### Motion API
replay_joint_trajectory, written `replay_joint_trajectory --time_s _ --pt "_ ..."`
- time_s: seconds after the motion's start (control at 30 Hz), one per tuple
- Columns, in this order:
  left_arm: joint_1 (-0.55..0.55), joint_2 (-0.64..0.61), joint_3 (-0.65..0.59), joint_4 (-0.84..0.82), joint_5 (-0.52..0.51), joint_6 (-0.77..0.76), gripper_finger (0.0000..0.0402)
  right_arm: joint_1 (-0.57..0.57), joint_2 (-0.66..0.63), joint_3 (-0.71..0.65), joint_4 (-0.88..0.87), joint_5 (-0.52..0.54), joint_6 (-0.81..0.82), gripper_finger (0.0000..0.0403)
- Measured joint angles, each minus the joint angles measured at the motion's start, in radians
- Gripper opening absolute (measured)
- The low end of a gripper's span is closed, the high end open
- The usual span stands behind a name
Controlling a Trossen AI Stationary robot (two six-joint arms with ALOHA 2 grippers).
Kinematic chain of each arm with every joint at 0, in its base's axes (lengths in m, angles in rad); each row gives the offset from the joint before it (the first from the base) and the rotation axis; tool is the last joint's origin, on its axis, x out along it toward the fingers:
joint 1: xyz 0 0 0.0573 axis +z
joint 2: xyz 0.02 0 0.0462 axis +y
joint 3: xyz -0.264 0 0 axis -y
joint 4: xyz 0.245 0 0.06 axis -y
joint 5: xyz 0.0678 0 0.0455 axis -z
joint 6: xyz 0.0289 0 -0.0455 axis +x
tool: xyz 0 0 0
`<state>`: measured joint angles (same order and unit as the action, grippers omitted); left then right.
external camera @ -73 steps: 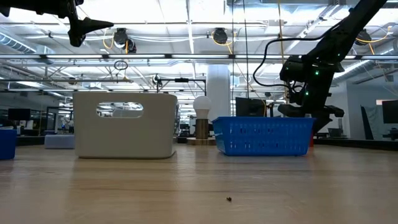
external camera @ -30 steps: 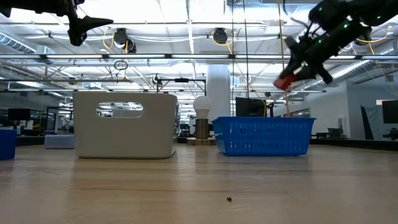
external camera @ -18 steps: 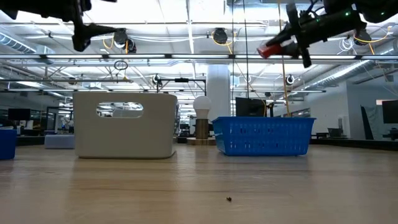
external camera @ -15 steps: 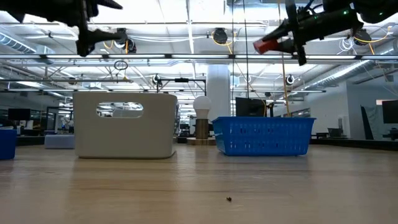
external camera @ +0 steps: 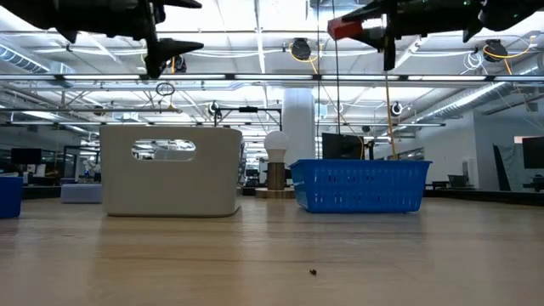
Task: Pick & Place Office items
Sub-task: Put the top red charger adapter into the gray bin
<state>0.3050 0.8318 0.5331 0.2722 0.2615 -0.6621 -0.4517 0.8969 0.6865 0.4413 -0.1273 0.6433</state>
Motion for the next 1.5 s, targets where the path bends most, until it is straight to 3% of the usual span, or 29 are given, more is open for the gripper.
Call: replay_joint_trajectory --time_s 0.4,0.87,1.23,1.5 --pt "-0.019 0.166 0.001 0.305 -0.018 0.168 0.0296 0.137 0.088 0.000 0.108 0.048 -0.035 0.0113" --pt "-0.018 0.326 0.001 0.392 -0.069 0.414 0.0296 0.195 0.267 0.000 0.410 0.057 -0.046 0.0113" --pt "0.011 0.411 0.001 0.604 -0.069 0.369 0.0296 0.249 0.362 0.000 0.536 0.052 -0.182 0.0113" --pt "0.015 0.412 0.001 0.624 -0.058 0.310 0.0296 0.268 0.364 0.000 0.522 0.068 -0.347 0.0113"
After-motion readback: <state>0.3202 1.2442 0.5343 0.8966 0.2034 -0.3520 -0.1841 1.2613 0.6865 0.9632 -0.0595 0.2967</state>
